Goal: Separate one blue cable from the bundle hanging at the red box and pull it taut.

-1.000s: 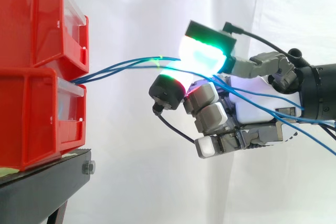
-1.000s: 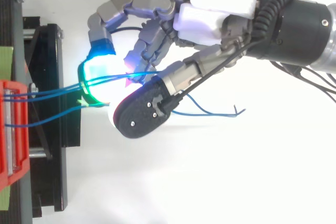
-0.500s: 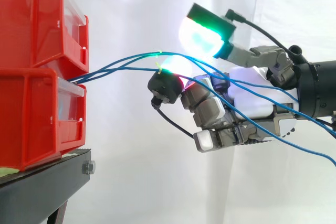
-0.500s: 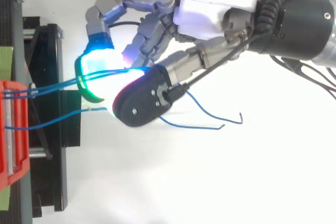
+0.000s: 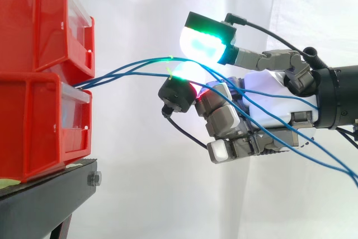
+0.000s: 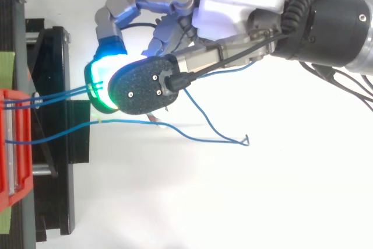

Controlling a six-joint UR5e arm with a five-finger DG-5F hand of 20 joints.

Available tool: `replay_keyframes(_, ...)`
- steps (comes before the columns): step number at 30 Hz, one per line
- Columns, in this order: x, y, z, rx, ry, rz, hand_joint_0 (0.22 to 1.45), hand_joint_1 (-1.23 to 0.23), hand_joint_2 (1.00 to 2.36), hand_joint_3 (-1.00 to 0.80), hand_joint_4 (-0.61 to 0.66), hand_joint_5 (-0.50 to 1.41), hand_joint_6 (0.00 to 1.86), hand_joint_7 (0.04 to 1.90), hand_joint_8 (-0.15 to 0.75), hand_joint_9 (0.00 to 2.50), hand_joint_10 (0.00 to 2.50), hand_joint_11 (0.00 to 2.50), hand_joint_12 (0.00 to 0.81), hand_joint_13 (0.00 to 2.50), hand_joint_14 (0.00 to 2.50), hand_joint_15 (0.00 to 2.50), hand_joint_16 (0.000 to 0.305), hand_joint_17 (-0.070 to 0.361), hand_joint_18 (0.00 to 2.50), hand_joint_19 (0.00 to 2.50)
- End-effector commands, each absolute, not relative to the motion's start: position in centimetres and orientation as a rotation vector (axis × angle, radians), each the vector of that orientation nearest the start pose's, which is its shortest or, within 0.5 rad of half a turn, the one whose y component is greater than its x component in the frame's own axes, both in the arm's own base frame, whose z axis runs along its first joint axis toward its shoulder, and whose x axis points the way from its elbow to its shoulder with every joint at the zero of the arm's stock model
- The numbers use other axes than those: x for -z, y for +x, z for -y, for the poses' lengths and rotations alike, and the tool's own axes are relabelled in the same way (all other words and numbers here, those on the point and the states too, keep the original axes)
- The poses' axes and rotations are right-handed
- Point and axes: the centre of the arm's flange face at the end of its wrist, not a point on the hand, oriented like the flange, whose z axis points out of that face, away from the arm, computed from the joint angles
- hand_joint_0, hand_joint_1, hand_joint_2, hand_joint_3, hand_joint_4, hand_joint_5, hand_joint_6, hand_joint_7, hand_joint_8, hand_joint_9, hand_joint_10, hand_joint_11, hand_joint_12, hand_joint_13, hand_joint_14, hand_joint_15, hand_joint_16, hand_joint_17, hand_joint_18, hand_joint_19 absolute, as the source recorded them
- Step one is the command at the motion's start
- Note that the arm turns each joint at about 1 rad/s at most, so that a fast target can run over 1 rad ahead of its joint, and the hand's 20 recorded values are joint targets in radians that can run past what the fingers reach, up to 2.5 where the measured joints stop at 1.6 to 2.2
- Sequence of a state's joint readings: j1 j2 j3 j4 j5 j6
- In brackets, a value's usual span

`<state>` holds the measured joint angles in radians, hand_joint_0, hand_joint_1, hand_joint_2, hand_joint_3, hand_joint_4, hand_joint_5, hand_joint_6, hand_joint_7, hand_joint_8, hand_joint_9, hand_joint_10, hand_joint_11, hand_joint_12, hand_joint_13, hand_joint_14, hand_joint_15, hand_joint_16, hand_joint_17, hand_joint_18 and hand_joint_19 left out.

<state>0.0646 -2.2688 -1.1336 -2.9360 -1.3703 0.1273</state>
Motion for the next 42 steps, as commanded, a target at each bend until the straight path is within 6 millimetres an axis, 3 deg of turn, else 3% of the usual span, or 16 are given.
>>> replay_keyframes(1,-28.21,75.26,10.30,-1.168,1.393,-1.079,0.62,-0.78,1.01,-0.28,0.06,-0.18,0.85,1.19,0.300,1.13,0.02,1.13,0.386,1.15,0.03,0.85,0.052,0.117,0.94,0.64)
replay_keyframes(8,-28.21,75.29,10.06,-1.170,1.392,-1.082,0.66,-0.85,1.01,-0.31,0.01,-0.19,0.86,1.20,0.298,1.11,0.02,1.14,0.388,1.14,0.03,0.83,0.052,0.117,0.94,0.62)
replay_keyframes(15,-28.01,75.17,9.69,-1.185,1.416,-1.086,0.78,-0.91,1.00,-0.50,-0.03,-0.20,0.88,1.22,0.294,1.11,0.02,1.14,0.379,1.15,0.03,0.82,0.051,0.114,0.97,0.58)
replay_keyframes(27,-27.96,75.13,9.57,-1.201,1.425,-1.091,0.82,-0.93,1.00,-0.50,-0.05,-0.18,0.88,1.21,0.289,1.12,0.02,1.13,0.373,1.17,0.03,0.82,0.049,0.110,0.97,0.57)
replay_keyframes(36,-27.85,75.15,9.57,-1.200,1.426,-1.092,0.73,-1.01,1.00,-0.50,0.01,-0.17,0.88,1.24,0.289,1.12,0.02,1.13,0.369,1.15,0.03,0.83,0.049,0.109,0.97,0.58)
replay_keyframes(42,-27.78,75.12,9.57,-1.199,1.427,-1.093,0.54,-0.99,1.00,-0.50,0.07,-0.17,0.86,1.20,0.305,1.15,0.02,1.15,0.387,1.17,0.03,0.84,0.052,0.116,1.00,0.61)
